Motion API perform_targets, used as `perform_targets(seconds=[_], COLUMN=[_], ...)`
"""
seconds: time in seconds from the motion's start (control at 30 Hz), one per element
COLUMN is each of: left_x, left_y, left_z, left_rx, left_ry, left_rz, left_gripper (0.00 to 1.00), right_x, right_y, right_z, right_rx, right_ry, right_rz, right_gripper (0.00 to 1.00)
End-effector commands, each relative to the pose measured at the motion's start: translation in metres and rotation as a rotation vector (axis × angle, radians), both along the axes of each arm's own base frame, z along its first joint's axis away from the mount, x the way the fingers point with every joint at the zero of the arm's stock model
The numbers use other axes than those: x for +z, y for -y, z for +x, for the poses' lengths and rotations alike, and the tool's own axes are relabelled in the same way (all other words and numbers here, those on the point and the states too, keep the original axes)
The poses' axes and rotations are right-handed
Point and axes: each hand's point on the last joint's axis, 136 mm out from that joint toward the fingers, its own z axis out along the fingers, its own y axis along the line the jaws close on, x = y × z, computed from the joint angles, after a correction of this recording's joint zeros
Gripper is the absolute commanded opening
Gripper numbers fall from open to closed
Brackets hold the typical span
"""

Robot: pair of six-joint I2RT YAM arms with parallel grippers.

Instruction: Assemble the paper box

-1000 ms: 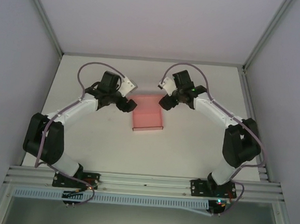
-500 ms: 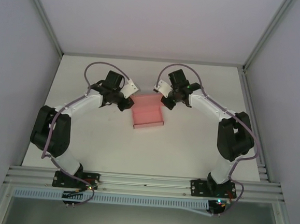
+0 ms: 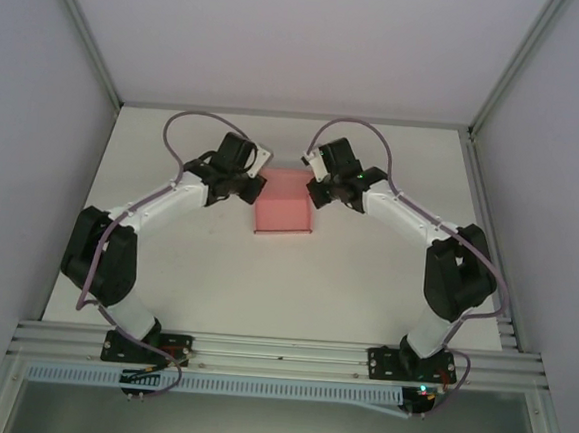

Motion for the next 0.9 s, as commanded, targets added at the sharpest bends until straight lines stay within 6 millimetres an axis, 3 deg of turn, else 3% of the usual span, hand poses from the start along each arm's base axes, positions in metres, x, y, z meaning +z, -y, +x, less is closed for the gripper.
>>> perform_targets(seconds=[0.0, 0.27, 0.43, 0.6, 0.73, 0.87], left_x=[0.019, 0.023, 0.015, 0.002, -0.004, -0.014], left_y=[0.0, 0.001, 0.004, 0.005, 0.007, 0.007], left_z=[0.02, 0.034, 0.042, 0.039, 0.038, 0.033], left_rx=[0.248, 0.463, 0.505, 0.462, 0.447, 0.433], left_ry=[0.032, 0.095, 0.125, 0.144, 0.156, 0.14], left_rz=[-0.162, -0.303, -0.405, -0.4, -0.435, -0.422], left_gripper=[0.0, 0.0, 0.0, 0.0, 0.0, 0.0], right_x=[0.013, 0.029, 0.009, -0.006, -0.018, -0.039], right_y=[0.005, -0.028, -0.022, -0.017, -0.025, -0.017], right_z=[0.008, 0.013, 0.019, 0.023, 0.014, 0.004], right_rx=[-0.301, -0.406, -0.486, -0.434, -0.342, -0.328], right_ry=[0.009, 0.044, 0.055, 0.125, 0.135, 0.127], right_rz=[0.176, 0.528, 0.547, 0.447, 0.47, 0.414], right_gripper=[0.0, 0.0, 0.0, 0.0, 0.0, 0.0])
